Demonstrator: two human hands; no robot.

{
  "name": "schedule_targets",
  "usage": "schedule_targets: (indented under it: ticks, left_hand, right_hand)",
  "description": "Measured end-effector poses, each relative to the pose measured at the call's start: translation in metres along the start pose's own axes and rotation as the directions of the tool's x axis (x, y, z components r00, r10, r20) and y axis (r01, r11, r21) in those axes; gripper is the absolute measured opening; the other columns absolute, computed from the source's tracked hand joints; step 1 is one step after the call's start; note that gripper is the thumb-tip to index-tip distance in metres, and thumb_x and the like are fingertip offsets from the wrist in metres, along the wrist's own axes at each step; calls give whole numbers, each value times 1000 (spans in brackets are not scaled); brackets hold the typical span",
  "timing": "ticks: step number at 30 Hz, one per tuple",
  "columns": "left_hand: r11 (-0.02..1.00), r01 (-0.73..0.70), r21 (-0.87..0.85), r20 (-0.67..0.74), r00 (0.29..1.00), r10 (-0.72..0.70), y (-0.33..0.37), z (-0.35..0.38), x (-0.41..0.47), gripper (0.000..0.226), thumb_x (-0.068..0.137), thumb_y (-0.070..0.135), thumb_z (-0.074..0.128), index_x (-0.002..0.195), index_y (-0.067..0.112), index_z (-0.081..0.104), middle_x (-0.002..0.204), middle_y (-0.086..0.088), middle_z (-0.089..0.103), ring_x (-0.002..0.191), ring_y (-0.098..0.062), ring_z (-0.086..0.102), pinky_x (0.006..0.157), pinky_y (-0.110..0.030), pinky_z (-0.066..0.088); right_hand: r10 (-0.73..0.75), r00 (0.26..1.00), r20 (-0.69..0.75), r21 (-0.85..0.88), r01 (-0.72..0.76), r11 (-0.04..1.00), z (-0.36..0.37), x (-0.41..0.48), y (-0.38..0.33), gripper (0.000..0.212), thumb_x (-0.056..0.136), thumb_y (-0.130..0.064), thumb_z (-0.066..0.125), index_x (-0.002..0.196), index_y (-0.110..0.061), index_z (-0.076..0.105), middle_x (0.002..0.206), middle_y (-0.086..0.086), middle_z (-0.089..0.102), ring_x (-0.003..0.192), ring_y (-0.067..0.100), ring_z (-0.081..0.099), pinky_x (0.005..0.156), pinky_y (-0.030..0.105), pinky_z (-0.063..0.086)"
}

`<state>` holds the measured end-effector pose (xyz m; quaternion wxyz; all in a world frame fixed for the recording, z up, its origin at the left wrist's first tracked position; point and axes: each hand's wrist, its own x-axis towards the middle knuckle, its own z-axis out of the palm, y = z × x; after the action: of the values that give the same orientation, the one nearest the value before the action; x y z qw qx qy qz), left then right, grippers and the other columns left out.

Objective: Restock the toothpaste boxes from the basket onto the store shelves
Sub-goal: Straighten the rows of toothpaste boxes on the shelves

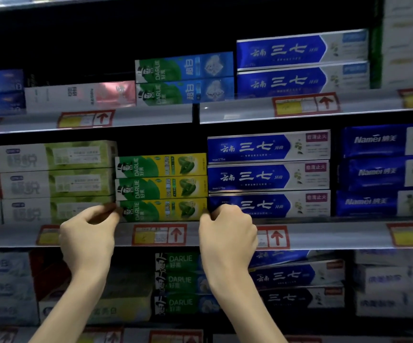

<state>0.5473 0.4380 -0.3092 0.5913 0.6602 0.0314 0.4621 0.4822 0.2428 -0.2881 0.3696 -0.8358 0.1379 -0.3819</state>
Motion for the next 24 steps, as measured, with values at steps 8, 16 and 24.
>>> schedule_targets:
  ticks: [8,16,24]
  left_hand:
    - [996,-76,-49,37,996,78,23,16,-48,36,83,64,74,107,37,74,101,8,74,92,-17,72,88,-49,61]
    - [975,-210,-71,250,943,221,124,94,-164,14,88,41,78,96,30,77,94,8,73,83,-13,68,69,-34,60]
    - [979,-161,-125,354,915,196,169,176,-236,24,86,42,81,106,30,79,93,19,74,88,-4,68,81,-32,59]
  right_hand:
    - [-40,996,-81,93,48,995,-69,8,40,24,98,-52,59,98,-30,67,87,-11,73,85,14,68,82,36,57]
    - [-20,978,-207,94,40,995,-179,40,110,24,96,-53,63,111,-35,65,74,-8,70,75,14,69,75,38,58]
    - [5,964,-267,125,29,992,-256,77,182,25,95,-46,68,117,-33,67,62,-11,65,68,9,65,75,39,59]
